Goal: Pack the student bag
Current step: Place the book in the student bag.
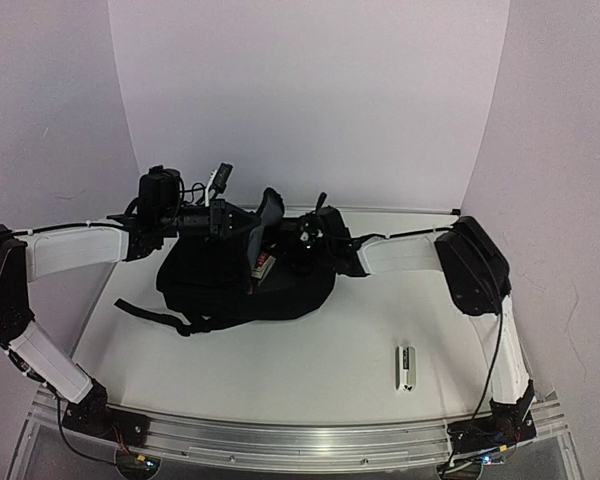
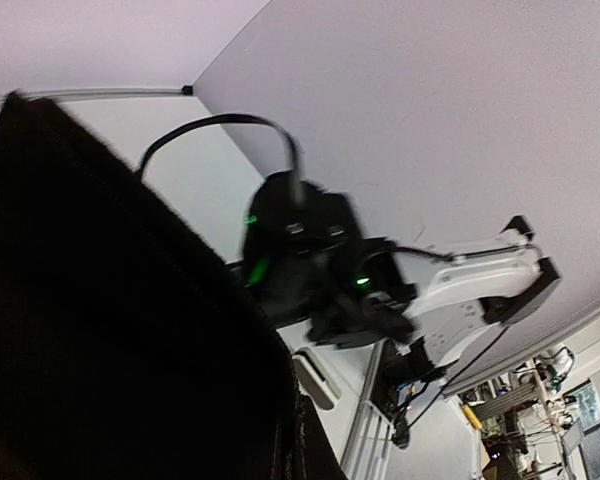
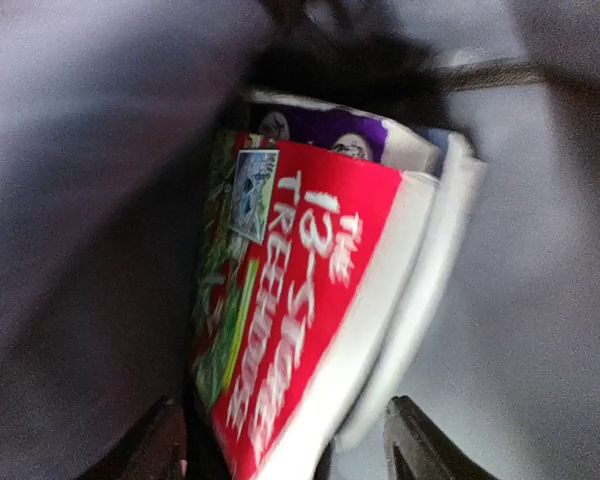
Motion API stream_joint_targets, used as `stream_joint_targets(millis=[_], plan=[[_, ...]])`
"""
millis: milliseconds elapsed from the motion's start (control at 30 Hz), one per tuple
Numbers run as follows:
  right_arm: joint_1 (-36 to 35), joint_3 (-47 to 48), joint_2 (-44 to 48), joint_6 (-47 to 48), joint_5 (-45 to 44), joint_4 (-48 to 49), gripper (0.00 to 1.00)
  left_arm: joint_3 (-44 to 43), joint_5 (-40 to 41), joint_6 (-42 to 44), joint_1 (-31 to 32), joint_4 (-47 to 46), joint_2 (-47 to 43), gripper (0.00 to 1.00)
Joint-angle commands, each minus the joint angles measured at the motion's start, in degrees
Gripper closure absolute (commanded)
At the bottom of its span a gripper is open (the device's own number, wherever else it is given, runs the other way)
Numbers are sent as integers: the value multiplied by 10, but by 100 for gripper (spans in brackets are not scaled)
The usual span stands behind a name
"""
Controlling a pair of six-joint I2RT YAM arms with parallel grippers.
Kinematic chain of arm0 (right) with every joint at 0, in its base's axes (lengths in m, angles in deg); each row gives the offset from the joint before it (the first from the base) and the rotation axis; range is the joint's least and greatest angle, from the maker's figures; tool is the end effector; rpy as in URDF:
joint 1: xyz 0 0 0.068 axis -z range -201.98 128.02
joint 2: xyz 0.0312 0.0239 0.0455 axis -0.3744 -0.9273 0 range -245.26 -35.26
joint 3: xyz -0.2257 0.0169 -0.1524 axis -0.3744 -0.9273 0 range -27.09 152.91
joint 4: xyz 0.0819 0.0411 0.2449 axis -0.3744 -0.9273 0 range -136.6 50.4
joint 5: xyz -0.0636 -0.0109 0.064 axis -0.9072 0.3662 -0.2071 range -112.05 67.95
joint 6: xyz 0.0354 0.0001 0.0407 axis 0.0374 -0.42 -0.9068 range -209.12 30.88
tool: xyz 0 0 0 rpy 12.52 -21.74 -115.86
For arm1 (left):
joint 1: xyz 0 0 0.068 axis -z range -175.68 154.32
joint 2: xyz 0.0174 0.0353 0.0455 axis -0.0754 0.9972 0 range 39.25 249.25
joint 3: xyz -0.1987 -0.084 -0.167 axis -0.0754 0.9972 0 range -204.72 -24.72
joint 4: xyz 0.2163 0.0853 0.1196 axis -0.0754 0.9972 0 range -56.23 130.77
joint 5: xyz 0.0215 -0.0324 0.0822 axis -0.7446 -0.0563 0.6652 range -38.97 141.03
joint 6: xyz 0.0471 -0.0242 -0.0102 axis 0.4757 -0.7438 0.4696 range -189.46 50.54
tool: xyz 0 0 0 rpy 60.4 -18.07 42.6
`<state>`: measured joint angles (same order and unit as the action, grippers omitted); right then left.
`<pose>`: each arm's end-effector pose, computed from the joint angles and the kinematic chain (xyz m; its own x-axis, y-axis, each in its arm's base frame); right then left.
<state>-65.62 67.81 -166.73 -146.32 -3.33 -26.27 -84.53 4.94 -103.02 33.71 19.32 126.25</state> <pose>0.3732 0.3714 0.1710 -0.8835 0.2576 -0.3913 -0.2297 0.4899 0.8410 0.2905 -0.1931 0.2968 -0.6868 -0.0532 -0.7249 0.6876 0.2759 -0.6716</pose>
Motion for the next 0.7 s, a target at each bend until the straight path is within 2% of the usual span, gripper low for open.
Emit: stream_joint_targets(millis=[0, 167, 233, 300, 367, 500, 667], plan=[[9, -96, 173, 60, -102, -1, 29, -54, 73, 89, 37, 90, 23, 100], [15, -189, 305, 89, -216, -65, 18, -111, 94, 125, 87, 129, 91, 97], [23, -207, 337, 96, -261, -103, 15, -135, 85, 131, 101, 140, 115, 85], [36, -219, 360, 104, -288, -130, 12, -147, 68, 126, 109, 141, 129, 66], [50, -224, 372, 118, -287, -139, 9, -141, 64, 117, 111, 141, 126, 50], [72, -197, 358, 180, -233, -159, 3, -101, 111, 96, 111, 168, 76, 31], [85, -132, 281, 243, -151, -194, 4, -62, 225, 22, 87, 276, 2, 20]])
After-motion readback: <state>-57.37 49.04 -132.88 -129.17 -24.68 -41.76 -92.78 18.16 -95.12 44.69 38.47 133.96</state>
